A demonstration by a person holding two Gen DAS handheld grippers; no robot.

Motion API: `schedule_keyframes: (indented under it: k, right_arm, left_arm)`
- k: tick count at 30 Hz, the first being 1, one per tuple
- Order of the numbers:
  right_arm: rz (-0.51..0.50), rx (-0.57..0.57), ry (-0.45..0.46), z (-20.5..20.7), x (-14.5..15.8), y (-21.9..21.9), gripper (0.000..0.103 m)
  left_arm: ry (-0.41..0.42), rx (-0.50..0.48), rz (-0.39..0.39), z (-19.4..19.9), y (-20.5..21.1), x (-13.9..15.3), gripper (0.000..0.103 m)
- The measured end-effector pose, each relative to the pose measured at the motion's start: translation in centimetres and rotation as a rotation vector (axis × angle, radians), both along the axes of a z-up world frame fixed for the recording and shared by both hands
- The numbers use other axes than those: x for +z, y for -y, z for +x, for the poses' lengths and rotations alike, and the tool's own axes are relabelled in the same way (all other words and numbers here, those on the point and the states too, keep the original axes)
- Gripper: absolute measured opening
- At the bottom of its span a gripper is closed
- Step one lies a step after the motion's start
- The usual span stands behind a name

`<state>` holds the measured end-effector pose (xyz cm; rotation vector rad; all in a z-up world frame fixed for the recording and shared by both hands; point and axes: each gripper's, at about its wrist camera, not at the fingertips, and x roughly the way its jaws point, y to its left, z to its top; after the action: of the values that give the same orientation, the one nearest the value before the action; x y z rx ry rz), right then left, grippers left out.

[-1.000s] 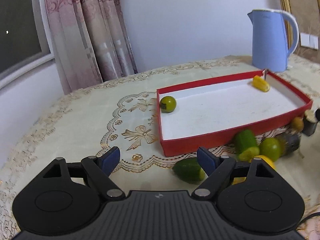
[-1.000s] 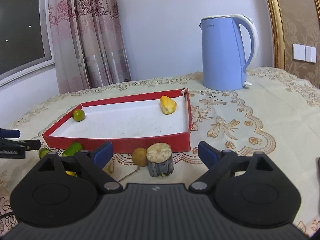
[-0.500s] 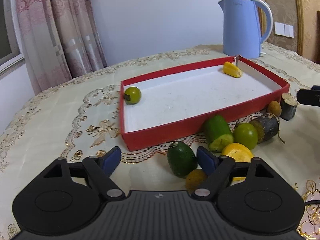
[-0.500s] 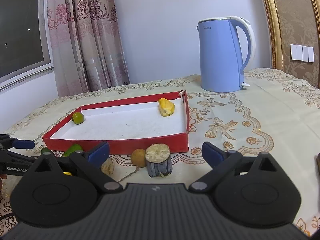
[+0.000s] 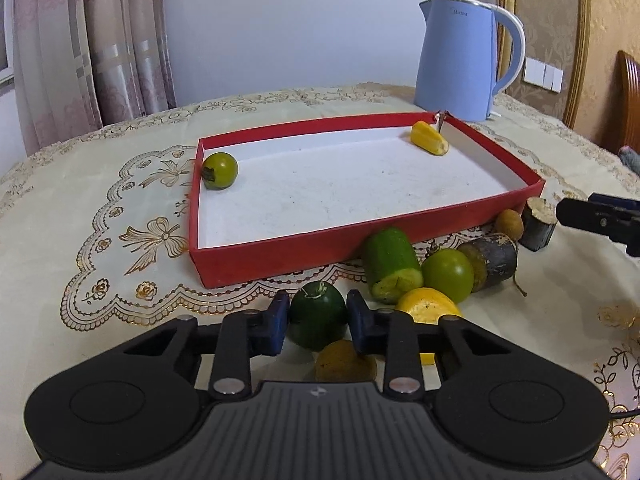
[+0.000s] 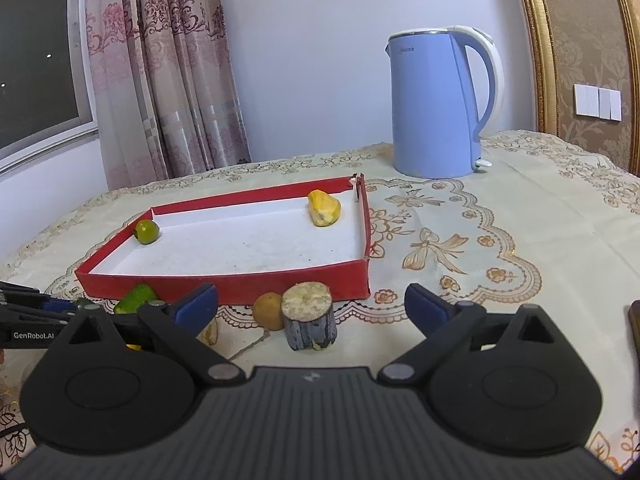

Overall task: Organize fruits
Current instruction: 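Grasp the dark green fruit with the left gripper while the right gripper approaches the sugarcane stump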

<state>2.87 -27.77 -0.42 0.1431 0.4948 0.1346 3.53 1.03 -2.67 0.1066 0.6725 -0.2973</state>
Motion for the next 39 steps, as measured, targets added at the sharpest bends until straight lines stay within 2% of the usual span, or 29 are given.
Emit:
schedule_keyframes:
  k: [3,6,9,11,15,19,22,26,31,37,39]
  right_arm:
    - [-0.003,0.01,-0.004,0.0,0.0,-0.1,0.099]
    - [-0.036,0.041,-0.06,0.4,-0.5,-0.5,0.099]
    - [-0.042,0.049,-0.066,0.4,-0.5,-0.6,0.089]
    - [-0.056,0.065,-0.085,0.8,-0.6,-0.6,0.071]
    - [-0.064,0.081,-0.138,2.1,-1.0,-0.4,0.063]
    - [-0.117,0.098,-0.129,2.9,-0.8,-0.8,0.061]
    - [-0.138,0.121,-0.148,3.8,-1.0,-1.1,0.052]
    - [-0.116,0.15,-0.151,4.0,-1.2,-1.0,0.049]
    - [-0.139,0.138,-0.159,3.8,-1.2,-0.7,0.044]
    - [-0.236,0.083,-0.146,3.2,-1.1,-1.3,0.042]
    - [-0.261,0.101,-0.156,3.5,-1.3,-1.8,0.043]
  left_arm:
    - [0.014,0.015,-0.026,0.0,-0.5,0.0,0.03]
    - [0.024,0.032,-0.065,0.1,-1.3,0.0,0.03]
    - [0.029,0.059,-0.088,0.3,-1.9,0.1,0.03]
    - [0.032,0.069,-0.099,0.3,-2.1,0.1,0.03]
    - [0.035,0.056,-0.102,0.3,-2.1,0.0,0.03]
    - [0.035,0.052,-0.096,0.4,-2.0,-0.1,0.03]
    - [0.032,0.051,-0.092,0.4,-2.0,-0.1,0.03]
    - [0.036,0.05,-0.08,0.4,-1.7,-0.2,0.03]
    - [0.029,0.051,-0.082,0.5,-1.8,-0.2,0.03]
    - [0.024,0.05,-0.077,0.5,-1.7,-0.3,0.03]
    - [0.025,0.048,-0.071,0.5,-1.6,-0.3,0.03]
